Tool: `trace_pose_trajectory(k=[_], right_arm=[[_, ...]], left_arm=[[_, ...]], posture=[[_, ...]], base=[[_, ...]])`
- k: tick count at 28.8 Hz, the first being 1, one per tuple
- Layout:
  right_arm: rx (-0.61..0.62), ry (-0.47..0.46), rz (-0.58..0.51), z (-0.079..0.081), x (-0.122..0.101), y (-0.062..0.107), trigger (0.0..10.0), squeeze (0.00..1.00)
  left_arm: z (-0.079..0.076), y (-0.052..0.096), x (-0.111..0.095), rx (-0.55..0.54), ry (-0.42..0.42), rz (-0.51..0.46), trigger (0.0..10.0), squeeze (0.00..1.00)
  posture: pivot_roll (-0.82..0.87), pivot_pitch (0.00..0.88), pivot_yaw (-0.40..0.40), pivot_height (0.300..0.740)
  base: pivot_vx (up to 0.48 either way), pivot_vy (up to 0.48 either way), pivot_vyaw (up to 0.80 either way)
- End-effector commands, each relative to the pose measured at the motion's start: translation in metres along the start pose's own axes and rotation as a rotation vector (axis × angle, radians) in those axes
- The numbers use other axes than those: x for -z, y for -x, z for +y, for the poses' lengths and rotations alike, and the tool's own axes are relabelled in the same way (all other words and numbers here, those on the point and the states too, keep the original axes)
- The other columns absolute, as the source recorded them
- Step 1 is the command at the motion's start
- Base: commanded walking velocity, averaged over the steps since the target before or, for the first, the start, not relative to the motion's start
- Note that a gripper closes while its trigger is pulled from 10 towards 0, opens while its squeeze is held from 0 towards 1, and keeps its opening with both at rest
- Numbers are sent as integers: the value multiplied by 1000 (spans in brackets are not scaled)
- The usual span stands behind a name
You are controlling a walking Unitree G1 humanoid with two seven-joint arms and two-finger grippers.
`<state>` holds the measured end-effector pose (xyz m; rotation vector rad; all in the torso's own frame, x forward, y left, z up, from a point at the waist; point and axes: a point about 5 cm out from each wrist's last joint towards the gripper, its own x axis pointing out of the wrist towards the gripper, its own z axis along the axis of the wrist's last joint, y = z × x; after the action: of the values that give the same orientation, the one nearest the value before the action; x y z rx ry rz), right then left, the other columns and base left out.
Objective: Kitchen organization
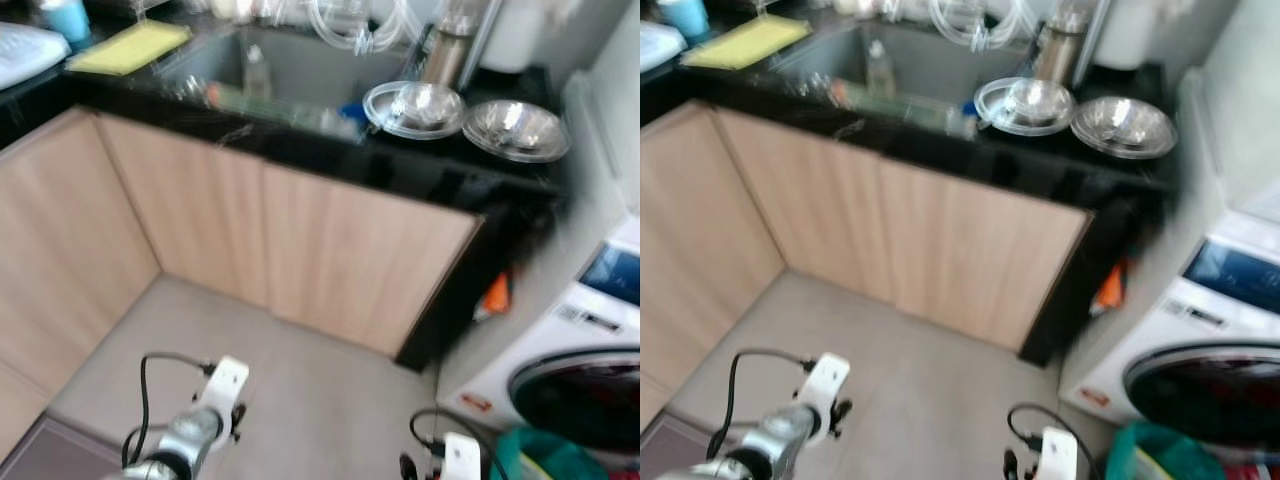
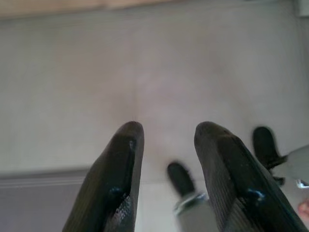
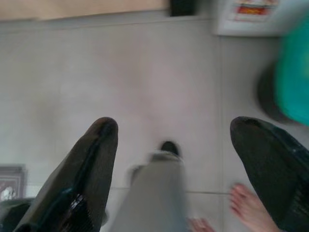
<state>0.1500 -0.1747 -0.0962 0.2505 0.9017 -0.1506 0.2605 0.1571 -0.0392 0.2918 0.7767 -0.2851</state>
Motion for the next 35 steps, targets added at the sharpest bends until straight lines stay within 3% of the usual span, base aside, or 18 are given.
trace_pose_trajectory(k=[1,13,35], right_arm=[[15,6,11,-5,2,1,10000,0],[15,7,10,-6,2,1,10000,0],[12,-2,-2,-6,0,1,10000,0]], left_arm=[[-6,-1,2,23,-2,12,10000,0],[-8,-1,1,28,0,8,10000,0],[-9,0,5,25,26,17,10000,0]], posture=[[138,99,-100,740],[134,106,-103,740],[135,112,-103,740]], base=[[300,0,-719],[294,0,-697],[0,47,0]])
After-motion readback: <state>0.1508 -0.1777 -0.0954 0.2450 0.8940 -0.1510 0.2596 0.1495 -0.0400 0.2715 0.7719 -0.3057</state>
